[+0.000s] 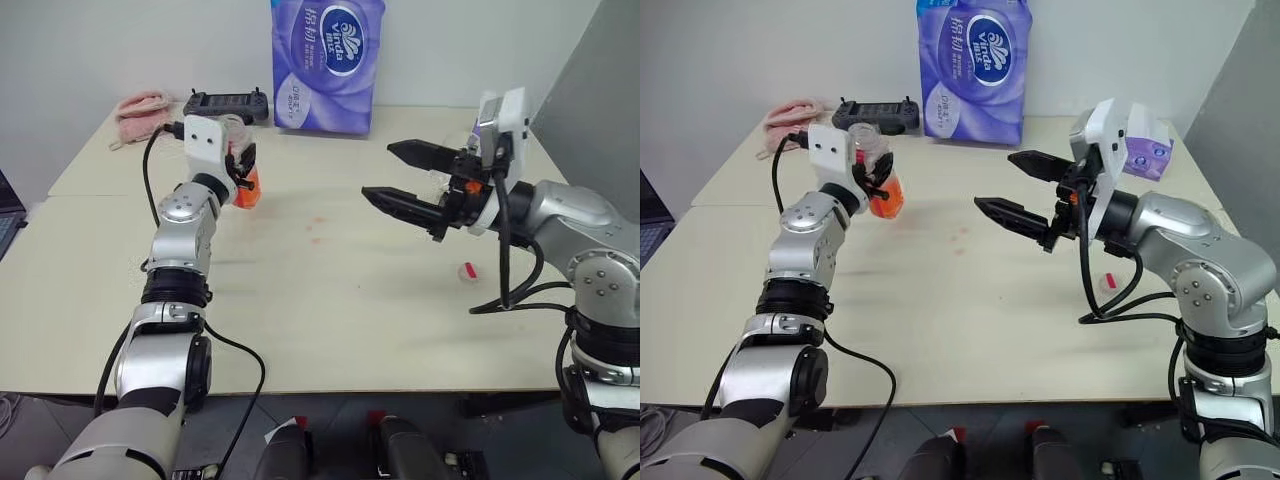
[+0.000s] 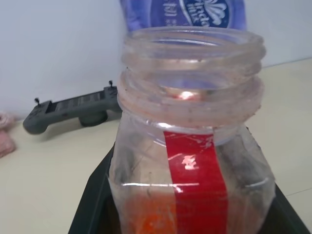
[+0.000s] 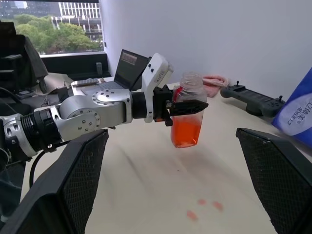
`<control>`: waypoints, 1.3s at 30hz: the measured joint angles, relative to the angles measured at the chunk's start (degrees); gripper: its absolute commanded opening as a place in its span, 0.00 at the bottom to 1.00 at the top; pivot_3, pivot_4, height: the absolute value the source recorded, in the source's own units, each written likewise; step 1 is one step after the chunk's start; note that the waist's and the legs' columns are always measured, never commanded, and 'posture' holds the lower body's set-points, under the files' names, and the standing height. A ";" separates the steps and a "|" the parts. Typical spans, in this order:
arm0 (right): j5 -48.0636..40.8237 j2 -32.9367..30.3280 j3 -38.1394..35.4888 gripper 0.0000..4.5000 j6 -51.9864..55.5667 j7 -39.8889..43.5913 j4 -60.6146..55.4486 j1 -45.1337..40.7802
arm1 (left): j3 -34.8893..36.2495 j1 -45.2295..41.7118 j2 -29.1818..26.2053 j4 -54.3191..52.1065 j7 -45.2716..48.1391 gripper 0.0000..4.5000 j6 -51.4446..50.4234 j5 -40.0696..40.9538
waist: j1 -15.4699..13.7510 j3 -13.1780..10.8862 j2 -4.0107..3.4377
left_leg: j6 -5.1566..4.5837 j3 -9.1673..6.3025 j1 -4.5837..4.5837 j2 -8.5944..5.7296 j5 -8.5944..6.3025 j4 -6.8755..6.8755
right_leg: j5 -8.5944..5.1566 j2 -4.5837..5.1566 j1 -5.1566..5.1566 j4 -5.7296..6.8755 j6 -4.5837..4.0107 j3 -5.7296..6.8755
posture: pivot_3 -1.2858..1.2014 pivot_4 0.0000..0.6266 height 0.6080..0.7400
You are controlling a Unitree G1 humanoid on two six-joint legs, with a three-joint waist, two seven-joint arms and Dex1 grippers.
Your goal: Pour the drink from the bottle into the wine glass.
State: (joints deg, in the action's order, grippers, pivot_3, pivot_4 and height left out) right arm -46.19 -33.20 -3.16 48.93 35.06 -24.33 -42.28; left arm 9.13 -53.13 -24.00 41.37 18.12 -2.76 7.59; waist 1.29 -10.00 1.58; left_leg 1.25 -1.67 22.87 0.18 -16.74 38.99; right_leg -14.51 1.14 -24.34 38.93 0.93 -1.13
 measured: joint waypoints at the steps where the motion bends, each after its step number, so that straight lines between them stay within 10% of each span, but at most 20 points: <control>1: 0.04 0.04 0.09 0.99 -0.15 0.00 0.01 0.20 | 0.35 -0.01 -0.01 1.06 0.01 0.39 0.80 0.09 | 0.00 0.00 0.00 | 0.00 -0.04 0.02 0.00 0.00 0.00 | 0.00 0.00 0.00 0.00 0.00 0.04 | 0.52 0.24 1.00; 16: 0.45 0.77 0.02 0.99 -0.86 -1.82 -0.01 1.06 | 2.93 -0.70 -0.07 15.31 5.24 0.39 10.31 1.43 | 0.13 0.01 0.01 | 0.00 -0.16 0.02 -0.07 0.01 0.00 | 0.00 0.03 0.03 0.02 0.00 0.15 | 0.52 0.24 1.00; 25: 0.45 0.53 -0.03 1.00 -0.86 -2.55 -0.09 2.33 | 3.21 -1.08 -0.92 16.79 5.33 0.99 11.14 1.41 | 0.21 0.01 0.01 | 0.00 -0.17 0.01 -0.08 0.01 0.00 | 0.00 0.03 0.03 0.03 0.00 0.16 | 0.52 0.24 1.00; 39: 2.17 0.82 0.00 1.00 -1.87 -2.62 -0.14 5.10 | 2.72 9.12 -0.89 4.27 6.00 0.99 4.88 1.44 | 0.21 0.01 0.01 | 0.00 -0.20 0.01 -0.06 0.02 0.00 | 0.00 0.05 0.04 0.03 0.00 0.15 | 0.52 0.24 1.00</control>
State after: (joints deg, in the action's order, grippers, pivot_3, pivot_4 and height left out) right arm -44.03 -32.39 -3.16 47.05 32.44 -24.46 -37.18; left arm 11.85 -44.01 -24.88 45.63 24.12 2.12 9.03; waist 1.50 -9.99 1.59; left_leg 1.25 -1.87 22.88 0.12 -16.72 38.99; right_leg -14.51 1.19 -24.29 38.96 0.92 -0.97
